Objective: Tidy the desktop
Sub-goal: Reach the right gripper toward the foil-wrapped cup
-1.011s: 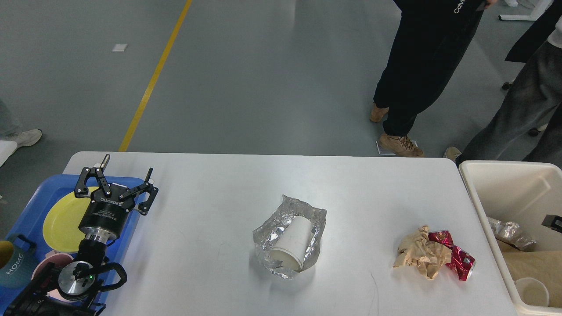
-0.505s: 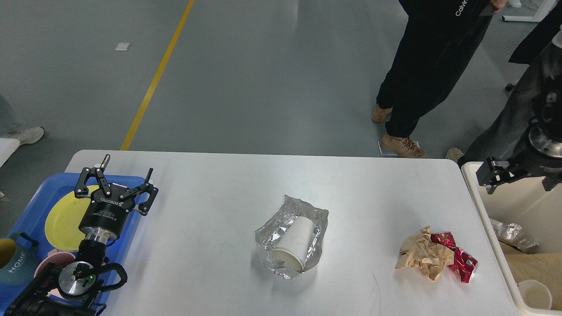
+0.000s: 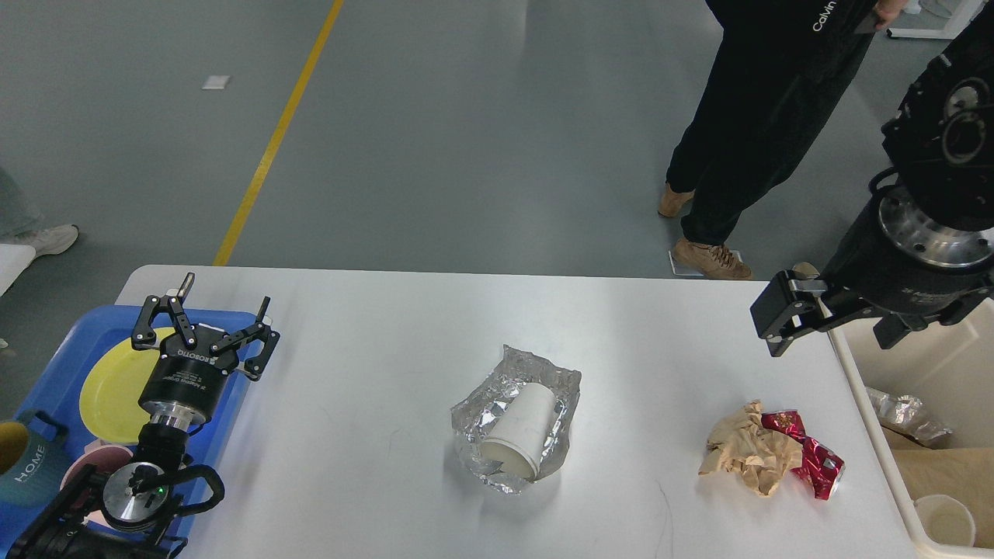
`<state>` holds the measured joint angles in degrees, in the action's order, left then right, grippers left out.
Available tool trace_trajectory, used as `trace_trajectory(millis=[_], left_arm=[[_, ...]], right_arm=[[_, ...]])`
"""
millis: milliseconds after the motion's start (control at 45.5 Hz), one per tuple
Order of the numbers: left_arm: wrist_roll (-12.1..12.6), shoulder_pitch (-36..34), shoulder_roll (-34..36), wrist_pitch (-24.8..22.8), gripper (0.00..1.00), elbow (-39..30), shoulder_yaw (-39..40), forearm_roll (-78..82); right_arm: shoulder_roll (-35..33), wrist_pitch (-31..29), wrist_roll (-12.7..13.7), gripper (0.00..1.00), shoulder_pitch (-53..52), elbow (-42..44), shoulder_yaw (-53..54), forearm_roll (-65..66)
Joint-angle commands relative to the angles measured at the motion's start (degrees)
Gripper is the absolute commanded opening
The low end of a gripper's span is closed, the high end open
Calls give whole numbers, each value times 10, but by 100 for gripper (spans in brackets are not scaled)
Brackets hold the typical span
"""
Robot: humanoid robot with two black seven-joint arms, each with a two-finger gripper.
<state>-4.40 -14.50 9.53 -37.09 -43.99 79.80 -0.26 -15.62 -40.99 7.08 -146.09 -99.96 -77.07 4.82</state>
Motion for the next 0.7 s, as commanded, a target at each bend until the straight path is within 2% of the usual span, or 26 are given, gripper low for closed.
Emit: trace_trajectory(millis=[0,132,264,483,681], left_arm=[[0,0,0,0,97,0,0,0],[0,0,0,0,97,0,0,0],[0,0,0,0,97,0,0,0],[0,1,0,0,97,0,1,0],[1,0,0,0,97,0,1,0]], right_arm=[[-1,19,-5,98,7,6,13,-7],[12,81,-1,97,106,42,63,-8],[38,151,2,95,234,113,139,-21],[119,173,4,95,400,246,200,-53],[159,221,3,95,497,301,206,-59]])
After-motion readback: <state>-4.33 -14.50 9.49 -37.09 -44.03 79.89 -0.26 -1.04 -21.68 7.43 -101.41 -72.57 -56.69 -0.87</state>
